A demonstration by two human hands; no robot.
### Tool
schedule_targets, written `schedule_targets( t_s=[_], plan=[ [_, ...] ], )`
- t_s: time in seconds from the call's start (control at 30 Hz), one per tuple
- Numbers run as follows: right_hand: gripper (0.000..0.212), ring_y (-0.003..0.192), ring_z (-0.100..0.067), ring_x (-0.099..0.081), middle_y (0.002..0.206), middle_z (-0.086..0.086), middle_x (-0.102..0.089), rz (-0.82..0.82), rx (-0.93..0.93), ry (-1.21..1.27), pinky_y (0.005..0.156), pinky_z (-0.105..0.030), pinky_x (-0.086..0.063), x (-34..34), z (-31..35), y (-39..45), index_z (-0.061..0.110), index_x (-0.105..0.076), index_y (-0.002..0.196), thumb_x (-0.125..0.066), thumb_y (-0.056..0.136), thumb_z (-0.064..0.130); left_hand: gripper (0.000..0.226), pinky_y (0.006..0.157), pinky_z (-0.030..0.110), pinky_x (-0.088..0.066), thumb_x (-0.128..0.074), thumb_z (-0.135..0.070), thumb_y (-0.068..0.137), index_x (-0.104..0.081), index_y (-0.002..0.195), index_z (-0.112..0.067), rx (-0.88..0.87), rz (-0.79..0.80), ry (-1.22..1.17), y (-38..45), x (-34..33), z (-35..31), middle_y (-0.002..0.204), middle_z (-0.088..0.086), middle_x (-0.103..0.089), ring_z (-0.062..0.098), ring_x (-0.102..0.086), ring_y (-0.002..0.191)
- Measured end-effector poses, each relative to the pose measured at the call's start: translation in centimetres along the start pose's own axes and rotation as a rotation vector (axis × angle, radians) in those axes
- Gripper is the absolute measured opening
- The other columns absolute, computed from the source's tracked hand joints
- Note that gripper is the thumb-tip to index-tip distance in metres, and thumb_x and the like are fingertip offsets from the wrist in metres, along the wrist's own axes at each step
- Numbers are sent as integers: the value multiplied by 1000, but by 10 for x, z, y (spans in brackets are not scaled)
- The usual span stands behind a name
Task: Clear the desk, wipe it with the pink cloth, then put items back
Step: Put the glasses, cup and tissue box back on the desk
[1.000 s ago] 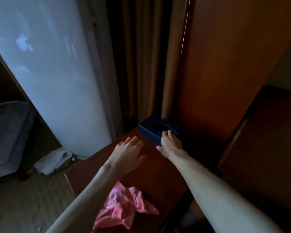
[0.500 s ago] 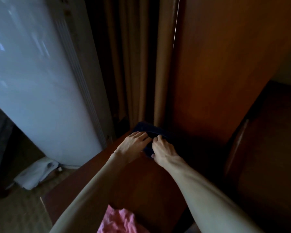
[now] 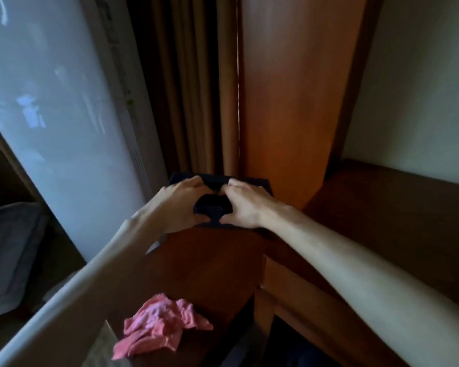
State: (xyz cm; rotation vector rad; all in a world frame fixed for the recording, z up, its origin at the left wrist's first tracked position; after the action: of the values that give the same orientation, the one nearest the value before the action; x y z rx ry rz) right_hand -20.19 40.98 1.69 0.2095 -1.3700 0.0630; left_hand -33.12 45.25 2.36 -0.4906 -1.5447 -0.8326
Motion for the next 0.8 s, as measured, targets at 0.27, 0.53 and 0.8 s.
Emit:
schedule_targets(
  t_s=[0.27,0.53,0.8],
  plan=[
    [54,103,-12,-58,113,12,-51,-108,-176,16,83,-37,-52,81,-80,-169,27,-60,128,-79,82,48,60,88,38,-50,-73,-46,87,-50,141,-39,-176,-166,-146,3,39,-177,135,-17,-44,12,-50,120],
    [53,102,-13,-57,107,11,-48,-119,-424,-25,74,-31,-43,71,-164,-309,28,-61,128,-79,82,48,63,85,35,-51,-73,-46,88,-47,145,-38,-411,-127,-317,22,-10,-323,134,-18,-42,12,-53,116],
    [60,106,-14,-55,115,11,-47,-133,-496,-42,86,-34,-50,46,-189,-356,27,-57,136,-77,84,48,63,86,33,-54,-73,-48,87,-47,144,-38,-488,-84,-357,23,-47,-368,132,-18,-42,9,-52,118]
  ],
)
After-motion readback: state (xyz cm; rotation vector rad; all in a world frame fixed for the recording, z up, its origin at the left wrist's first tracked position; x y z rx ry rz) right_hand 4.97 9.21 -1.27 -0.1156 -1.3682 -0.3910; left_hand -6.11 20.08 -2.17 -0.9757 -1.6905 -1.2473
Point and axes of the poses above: each hand's wrist, its own y-axis towards the middle knuckle, its own x-axis out of the back of the hand, z = x × y, the point moved 7 cm from there along y, towards the middle knuckle
